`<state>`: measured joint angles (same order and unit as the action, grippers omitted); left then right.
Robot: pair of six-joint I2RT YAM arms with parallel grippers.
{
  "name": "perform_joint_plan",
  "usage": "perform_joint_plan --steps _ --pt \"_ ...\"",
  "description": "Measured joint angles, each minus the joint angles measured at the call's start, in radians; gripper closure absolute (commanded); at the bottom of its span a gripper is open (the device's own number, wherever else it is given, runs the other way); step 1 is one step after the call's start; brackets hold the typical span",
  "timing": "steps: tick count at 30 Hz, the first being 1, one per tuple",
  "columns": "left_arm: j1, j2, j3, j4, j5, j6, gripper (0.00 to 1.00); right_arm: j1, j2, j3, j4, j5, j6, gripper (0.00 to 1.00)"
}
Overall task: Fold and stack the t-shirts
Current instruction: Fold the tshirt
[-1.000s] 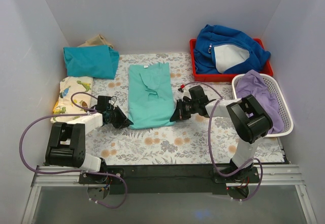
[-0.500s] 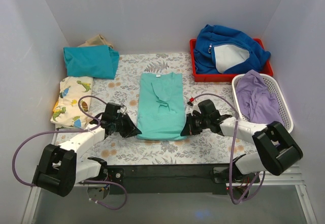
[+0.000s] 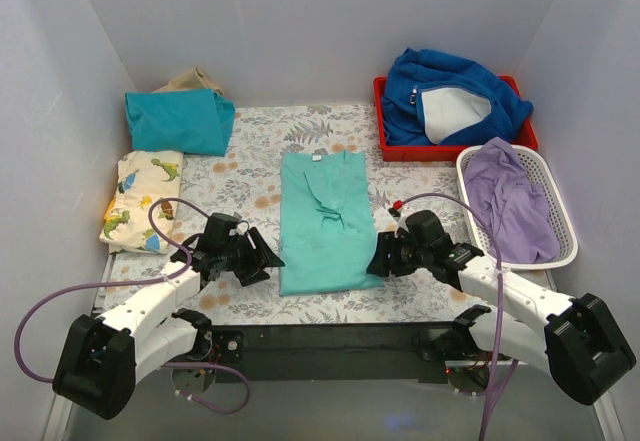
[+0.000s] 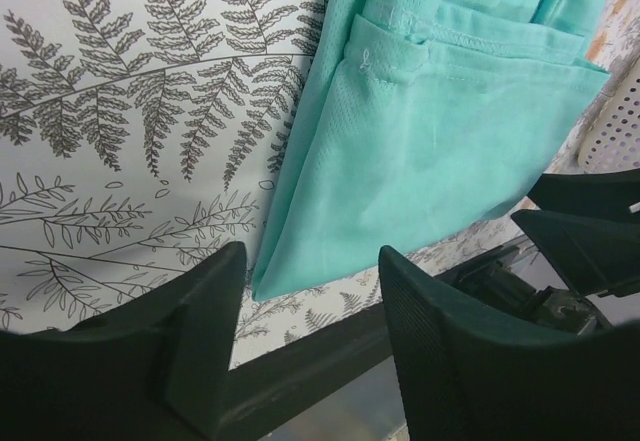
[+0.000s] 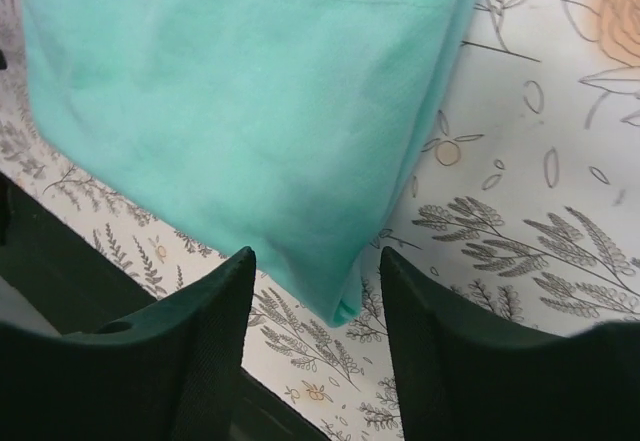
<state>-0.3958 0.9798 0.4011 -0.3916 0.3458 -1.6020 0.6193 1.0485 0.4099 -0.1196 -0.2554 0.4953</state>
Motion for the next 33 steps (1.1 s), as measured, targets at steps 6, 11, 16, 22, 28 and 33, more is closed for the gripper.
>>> perform_joint_plan --steps 6,11,16,22,28,33 --pt "-0.006 0.0 0.0 -0.008 -0.023 -0.011 0.36 0.0 -0.014 0.027 -0.089 0.105 -0.001 0.37" --pt "-0.027 0.0 -0.005 -0.007 -0.036 -0.023 0.35 0.0 -0.03 0.029 -0.153 0.157 0.008 0.34" --pt "-0.066 0.0 -0.051 0.01 -0.034 -0.059 0.38 0.0 -0.068 0.012 -0.166 0.141 0.029 0.34" --pt "-0.127 0.003 -0.079 0.067 -0.02 -0.102 0.48 0.0 -0.061 -0.023 -0.153 0.074 0.041 0.35" --pt "-0.161 0.06 -0.079 0.113 -0.026 -0.126 0.64 0.0 -0.013 -0.031 -0.069 0.011 0.053 0.36" --pt "-0.171 0.103 -0.08 0.138 -0.05 -0.13 0.95 -0.001 0.042 -0.035 0.017 -0.031 0.063 0.44"
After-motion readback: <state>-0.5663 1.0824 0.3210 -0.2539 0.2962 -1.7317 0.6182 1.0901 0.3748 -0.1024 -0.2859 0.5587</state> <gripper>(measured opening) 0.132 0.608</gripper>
